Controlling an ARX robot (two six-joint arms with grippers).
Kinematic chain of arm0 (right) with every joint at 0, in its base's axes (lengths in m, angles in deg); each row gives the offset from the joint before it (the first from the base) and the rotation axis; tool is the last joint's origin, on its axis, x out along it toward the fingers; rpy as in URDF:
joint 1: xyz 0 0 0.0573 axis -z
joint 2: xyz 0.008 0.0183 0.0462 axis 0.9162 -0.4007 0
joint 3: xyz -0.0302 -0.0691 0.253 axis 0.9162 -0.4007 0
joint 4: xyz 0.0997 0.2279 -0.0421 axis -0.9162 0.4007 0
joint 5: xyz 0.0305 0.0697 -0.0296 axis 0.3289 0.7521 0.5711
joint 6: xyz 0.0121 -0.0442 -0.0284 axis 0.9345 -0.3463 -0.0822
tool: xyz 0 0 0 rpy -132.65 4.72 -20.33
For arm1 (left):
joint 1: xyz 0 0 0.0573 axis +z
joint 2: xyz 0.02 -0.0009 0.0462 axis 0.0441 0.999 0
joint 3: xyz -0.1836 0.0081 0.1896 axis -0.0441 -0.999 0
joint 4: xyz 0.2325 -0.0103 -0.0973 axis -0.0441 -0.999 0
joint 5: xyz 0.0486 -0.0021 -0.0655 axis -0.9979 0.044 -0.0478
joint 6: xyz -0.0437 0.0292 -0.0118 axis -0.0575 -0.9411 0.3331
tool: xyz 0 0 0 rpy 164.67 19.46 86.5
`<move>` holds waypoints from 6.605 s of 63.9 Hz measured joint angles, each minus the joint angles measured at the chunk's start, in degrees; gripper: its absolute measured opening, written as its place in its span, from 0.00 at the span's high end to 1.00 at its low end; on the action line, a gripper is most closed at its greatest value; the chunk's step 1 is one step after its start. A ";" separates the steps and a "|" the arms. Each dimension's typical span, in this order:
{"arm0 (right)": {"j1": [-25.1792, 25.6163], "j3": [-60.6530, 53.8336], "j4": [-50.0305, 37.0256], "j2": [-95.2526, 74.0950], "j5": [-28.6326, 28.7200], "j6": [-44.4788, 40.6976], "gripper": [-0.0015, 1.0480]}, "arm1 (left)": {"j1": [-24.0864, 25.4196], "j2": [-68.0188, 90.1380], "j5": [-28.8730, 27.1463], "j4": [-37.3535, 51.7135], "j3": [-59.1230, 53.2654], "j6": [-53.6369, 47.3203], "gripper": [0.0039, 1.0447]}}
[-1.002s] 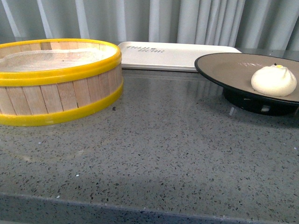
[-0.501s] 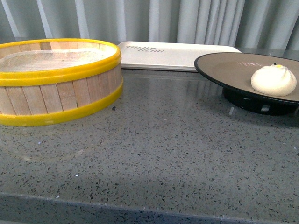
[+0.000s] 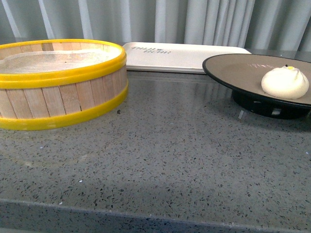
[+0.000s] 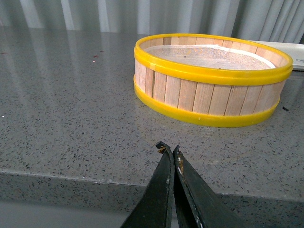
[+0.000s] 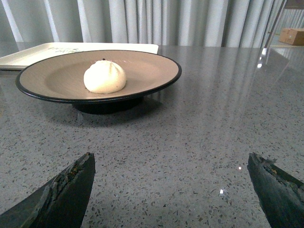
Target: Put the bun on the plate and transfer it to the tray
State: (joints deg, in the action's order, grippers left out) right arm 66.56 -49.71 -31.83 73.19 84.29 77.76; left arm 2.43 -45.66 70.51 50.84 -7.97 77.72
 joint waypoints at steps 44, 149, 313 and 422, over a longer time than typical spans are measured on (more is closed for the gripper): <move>5.95 18.75 -17.07 -38.99 -16.13 20.17 0.08 | 0.00 0.00 -0.02 0.00 0.00 0.00 0.06; 6.49 32.85 -26.03 -74.88 23.21 73.00 0.35 | 0.00 0.00 -0.02 0.00 0.00 -0.02 0.06; 1.53 76.41 -18.12 -111.36 15.89 75.17 0.97 | 0.00 0.00 0.00 0.00 0.00 0.00 0.06; 12.04 16.76 -30.49 -48.78 12.22 7.85 0.51 | 0.00 -0.02 -0.02 0.00 0.00 -0.02 0.06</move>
State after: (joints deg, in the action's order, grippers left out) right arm 78.61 -32.94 -62.32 24.40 96.50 85.61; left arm 2.43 -45.68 70.49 50.84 -7.97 77.70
